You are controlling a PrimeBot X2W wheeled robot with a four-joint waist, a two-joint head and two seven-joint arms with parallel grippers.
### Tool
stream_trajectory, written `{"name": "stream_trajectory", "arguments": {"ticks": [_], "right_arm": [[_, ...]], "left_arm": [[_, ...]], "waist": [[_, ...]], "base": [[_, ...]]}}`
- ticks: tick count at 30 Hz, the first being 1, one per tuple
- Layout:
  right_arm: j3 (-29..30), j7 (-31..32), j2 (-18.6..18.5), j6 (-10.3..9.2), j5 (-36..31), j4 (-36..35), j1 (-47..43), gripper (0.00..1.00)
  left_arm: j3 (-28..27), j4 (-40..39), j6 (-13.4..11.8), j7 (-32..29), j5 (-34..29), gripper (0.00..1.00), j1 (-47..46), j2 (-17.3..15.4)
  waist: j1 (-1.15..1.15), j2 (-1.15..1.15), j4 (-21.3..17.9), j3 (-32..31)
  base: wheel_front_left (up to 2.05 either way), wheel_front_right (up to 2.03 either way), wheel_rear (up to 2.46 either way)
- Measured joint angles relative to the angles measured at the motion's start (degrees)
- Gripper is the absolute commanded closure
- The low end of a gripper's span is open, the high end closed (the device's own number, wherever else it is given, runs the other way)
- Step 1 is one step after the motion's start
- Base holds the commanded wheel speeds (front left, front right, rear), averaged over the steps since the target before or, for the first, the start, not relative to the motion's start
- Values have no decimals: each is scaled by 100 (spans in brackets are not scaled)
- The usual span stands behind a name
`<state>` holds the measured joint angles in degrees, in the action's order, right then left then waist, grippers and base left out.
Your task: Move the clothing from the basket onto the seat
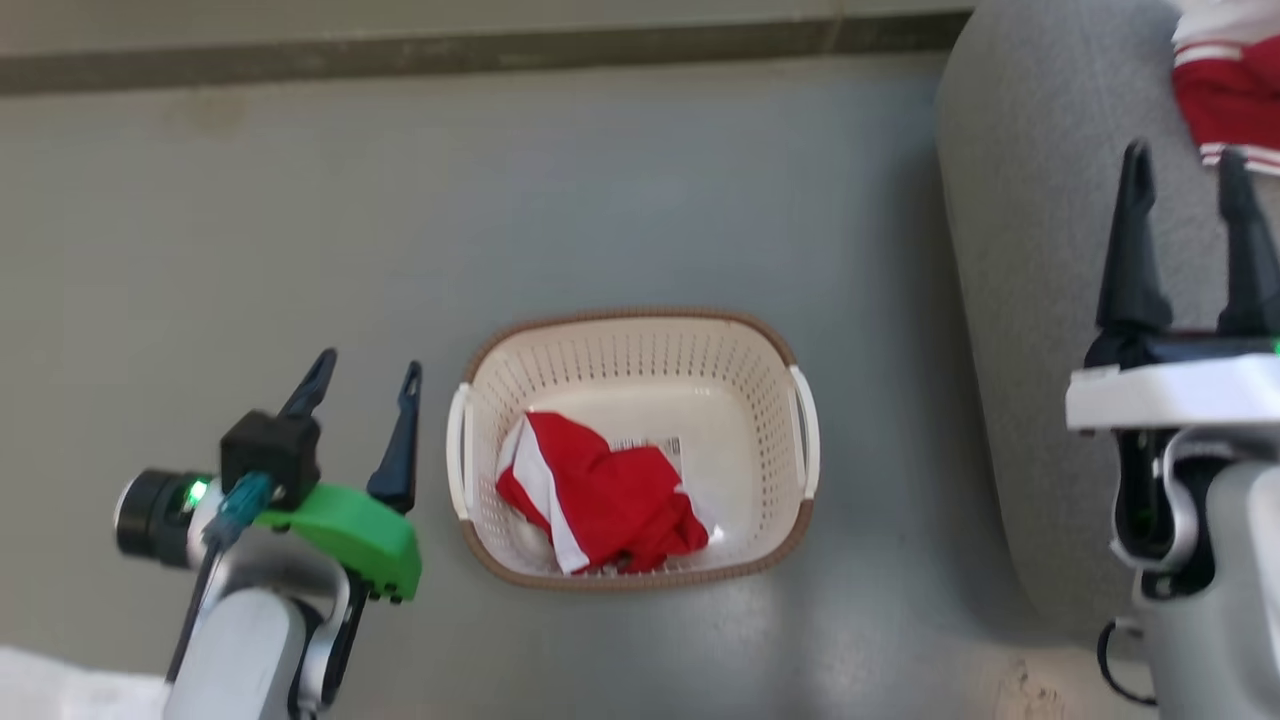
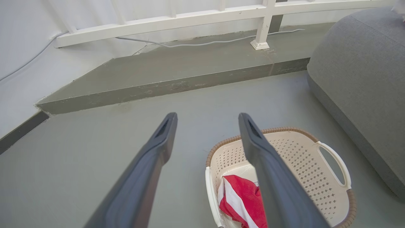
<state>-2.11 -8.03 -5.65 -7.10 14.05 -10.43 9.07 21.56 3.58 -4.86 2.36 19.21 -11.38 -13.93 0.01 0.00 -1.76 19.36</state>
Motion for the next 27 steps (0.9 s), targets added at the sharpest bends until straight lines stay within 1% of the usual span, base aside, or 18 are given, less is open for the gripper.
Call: {"name": "stream_trajectory", "arguments": {"ticks": [3,7,15,21,24,27], "right_arm": [[46,-1,-29,0,0,-59,223,0],[144,-8,-79,0,0,-152,488,0],[223,-59,-114,0,1,-335,1004,0],[299,-115,-120,0,8,-448,1338,0],[300,-137,-116,0,11,-502,1516,0],[294,-196,-116,0,11,-501,1685,0]], "left_arm": [[141,164,100,-125,-46,0,-272,-1],[335,385,241,-260,-287,0,-664,4],[671,903,483,-561,-544,0,-1357,37],[869,1237,624,-692,-721,0,-1868,86],[987,1383,747,-745,-779,0,-2100,90],[1111,1591,850,-795,-968,0,-2274,98]], "waist": [[0,0,-30,243],[0,0,-80,568],[0,0,-203,1222],[0,0,-299,1715],[0,0,-346,1961],[0,0,-395,2198]], "base": [[0,0,0],[0,0,0],[0,0,0],[0,0,0],[0,0,0],[0,0,0]]}}
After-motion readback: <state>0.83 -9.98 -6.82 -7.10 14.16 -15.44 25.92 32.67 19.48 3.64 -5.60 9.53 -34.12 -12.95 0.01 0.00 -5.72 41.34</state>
